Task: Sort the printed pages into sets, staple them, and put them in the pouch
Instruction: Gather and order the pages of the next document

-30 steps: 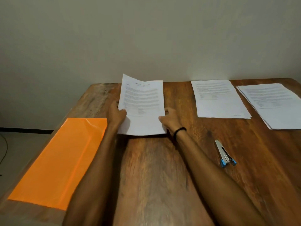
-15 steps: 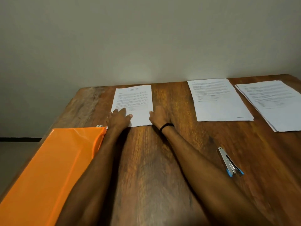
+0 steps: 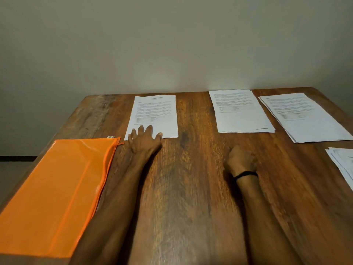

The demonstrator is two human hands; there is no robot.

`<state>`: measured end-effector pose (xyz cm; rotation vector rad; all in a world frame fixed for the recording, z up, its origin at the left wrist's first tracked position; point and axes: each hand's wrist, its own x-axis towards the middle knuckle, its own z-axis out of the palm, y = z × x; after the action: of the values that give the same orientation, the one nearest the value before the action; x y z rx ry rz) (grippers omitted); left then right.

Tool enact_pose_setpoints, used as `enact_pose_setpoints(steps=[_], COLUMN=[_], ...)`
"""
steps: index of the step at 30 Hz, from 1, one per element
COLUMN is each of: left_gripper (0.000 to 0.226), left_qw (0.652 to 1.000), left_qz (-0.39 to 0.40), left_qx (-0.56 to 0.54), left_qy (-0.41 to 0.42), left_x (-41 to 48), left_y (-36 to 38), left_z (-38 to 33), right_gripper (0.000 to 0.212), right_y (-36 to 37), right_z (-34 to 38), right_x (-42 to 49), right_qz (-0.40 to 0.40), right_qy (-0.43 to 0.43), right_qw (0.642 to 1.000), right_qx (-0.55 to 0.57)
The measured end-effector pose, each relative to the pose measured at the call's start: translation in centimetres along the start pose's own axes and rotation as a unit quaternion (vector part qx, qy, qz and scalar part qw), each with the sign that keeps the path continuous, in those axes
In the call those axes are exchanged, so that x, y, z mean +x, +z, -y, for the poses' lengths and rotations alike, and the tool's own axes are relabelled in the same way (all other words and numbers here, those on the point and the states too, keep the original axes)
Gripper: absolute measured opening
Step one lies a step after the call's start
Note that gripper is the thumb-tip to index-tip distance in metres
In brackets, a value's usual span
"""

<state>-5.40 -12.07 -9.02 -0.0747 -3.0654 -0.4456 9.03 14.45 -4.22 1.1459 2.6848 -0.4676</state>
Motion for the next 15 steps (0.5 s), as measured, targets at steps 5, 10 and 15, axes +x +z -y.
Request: enact_pose_setpoints(steps=[5,10,15], left_gripper=[0.069,0.067,0.067], left_qw=[1.0,1.0,1.0], left_qz=[-0.012,-0.013,0.01], left_qx=[-0.015,-0.008,-0.003], left_qy=[0.008,-0.001,-0.011], left_x=[-0.2,-0.5,-0.3], left_y=[-0.2,-0.3,0.1], left_z=[0.2,0.0,0.2], right_gripper=[0.014,0.008,0.037], right_y=[0.2,0.0,1.6], right_z=[4.5,12.0,20.1], right_x=[-0.4,-1.6,-0.7], right_qz=[-0.035,-0.049,-0.036], right_qy=[-0.15,-0.348,-0.448], right_qw=[0.982,0.925,0.892], right_qx=[0.106,0.143,0.047])
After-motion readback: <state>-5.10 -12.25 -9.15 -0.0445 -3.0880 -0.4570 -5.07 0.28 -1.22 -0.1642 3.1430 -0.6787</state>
